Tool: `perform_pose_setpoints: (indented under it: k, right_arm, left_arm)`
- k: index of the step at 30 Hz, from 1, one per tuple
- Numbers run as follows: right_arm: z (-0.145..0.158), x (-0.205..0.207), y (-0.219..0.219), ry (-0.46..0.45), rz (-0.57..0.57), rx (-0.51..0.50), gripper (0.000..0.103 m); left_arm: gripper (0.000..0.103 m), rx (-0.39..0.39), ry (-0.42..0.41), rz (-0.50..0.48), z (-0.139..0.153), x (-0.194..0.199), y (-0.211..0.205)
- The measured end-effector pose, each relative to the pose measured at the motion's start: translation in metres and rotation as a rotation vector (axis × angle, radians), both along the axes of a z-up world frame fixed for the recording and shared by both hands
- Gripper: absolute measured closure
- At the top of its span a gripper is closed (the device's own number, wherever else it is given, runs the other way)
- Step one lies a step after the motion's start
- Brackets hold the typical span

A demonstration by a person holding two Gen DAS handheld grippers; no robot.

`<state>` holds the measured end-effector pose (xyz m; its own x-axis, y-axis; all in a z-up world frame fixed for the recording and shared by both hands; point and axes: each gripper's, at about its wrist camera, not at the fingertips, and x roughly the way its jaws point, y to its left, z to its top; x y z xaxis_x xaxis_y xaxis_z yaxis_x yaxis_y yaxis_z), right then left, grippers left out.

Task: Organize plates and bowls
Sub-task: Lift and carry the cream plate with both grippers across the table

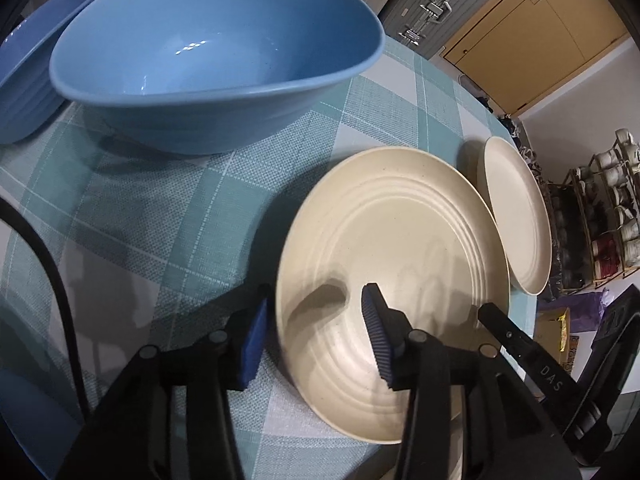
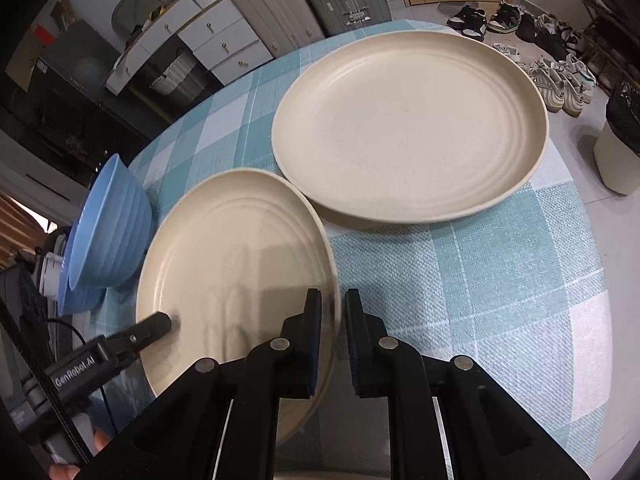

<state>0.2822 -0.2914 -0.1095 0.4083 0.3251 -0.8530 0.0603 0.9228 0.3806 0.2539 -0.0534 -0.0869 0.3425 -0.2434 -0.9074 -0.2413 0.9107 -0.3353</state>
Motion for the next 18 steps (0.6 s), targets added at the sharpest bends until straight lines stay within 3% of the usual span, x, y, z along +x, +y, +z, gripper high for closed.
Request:
perform_pose_setpoints:
  k: [7, 13, 18]
  right_arm:
    - [0.000, 0.006, 0.007, 0.001, 0.008, -0.018, 0.090]
    - [0.002, -0.002, 0.005, -0.040, -0.013, 0.006, 0.096]
    - [0.008, -0.006, 0.004, -0.043, -0.002, 0.007, 0.097]
  left_arm:
    - [0.059, 0.046, -0.013, -0.003, 0.000, 0.006, -0.006]
    - [0.071, 0.120, 0.005, -0.028, 0.001, 0.007, -0.013]
    - [0.081, 0.122, 0.005, -0.009, 0.000, 0.002, -0.007]
